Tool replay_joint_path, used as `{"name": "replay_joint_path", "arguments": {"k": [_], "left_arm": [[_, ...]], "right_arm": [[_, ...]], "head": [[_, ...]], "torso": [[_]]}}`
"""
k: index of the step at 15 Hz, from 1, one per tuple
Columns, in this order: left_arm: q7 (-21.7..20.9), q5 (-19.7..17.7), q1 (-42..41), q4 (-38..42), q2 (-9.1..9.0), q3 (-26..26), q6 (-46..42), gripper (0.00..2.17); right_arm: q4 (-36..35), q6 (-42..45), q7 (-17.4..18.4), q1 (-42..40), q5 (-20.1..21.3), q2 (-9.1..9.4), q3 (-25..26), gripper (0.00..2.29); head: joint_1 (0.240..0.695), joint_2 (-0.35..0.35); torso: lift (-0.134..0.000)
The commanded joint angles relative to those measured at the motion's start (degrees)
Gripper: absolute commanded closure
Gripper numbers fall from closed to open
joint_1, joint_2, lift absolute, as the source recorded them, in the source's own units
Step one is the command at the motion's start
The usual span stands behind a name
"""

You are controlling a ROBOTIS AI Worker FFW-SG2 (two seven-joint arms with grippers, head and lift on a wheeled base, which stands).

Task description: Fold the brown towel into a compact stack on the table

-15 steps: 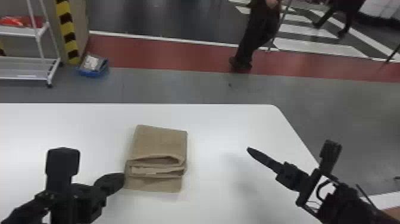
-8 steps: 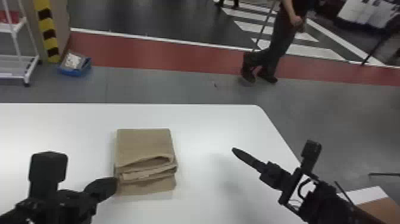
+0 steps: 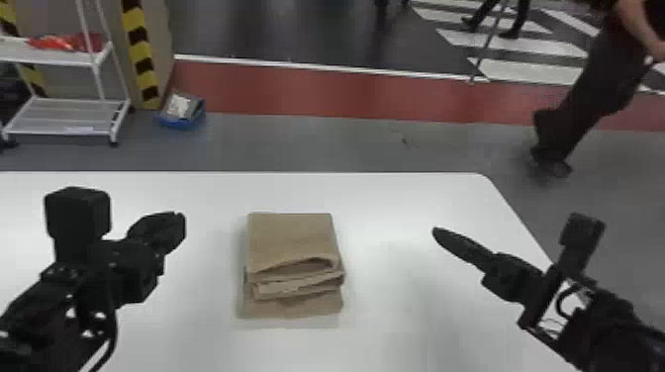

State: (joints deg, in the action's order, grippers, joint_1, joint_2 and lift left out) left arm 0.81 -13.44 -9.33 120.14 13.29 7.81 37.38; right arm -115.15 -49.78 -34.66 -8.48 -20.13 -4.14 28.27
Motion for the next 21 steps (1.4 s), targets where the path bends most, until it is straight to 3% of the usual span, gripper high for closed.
{"name": "replay_joint_path", "arguments": {"k": [1, 4, 10, 13, 16, 21], "left_arm": [[0.68, 0.26, 1.51, -1.05, -0.28, 0.27, -1.56, 0.01], [2.44, 1.22, 3.18, -3.16, -0.64, 1.94, -1.91, 0.03], [5.60, 2.63, 4.24, -7.29, -0.64, 2.56, -8.24, 0.03], [8.06, 2.19, 3.00, -8.61, -0.28, 2.38, -15.98, 0.05], [8.50, 2.10, -0.25, -10.72, -0.02, 4.32, -32.50, 0.04], [9.56, 4.30, -2.18, -11.68, 0.24, 7.31, -34.26, 0.05]], "right_arm": [[-4.12, 2.88, 0.91, -1.36, 4.05, 0.36, -2.08, 0.20], [-7.54, 10.09, 4.16, -4.53, 7.30, 2.47, -4.54, 0.07], [-8.07, 17.30, 6.88, -9.80, 6.42, 4.19, -3.66, 0.05], [-8.16, 20.64, 6.88, -11.73, 6.68, 4.19, -3.57, 0.05], [-8.60, 25.03, 8.20, -13.31, 7.39, 4.19, -4.54, 0.06], [-9.39, 30.30, 8.20, -17.01, 11.17, 4.19, -9.64, 0.07]], "head": [[0.695, -0.173], [0.695, -0.165], [0.695, -0.165], [0.695, -0.159], [0.695, -0.158], [0.695, -0.180]], "torso": [[-0.125], [-0.125], [-0.125], [-0.125], [-0.125], [-0.125]]}}
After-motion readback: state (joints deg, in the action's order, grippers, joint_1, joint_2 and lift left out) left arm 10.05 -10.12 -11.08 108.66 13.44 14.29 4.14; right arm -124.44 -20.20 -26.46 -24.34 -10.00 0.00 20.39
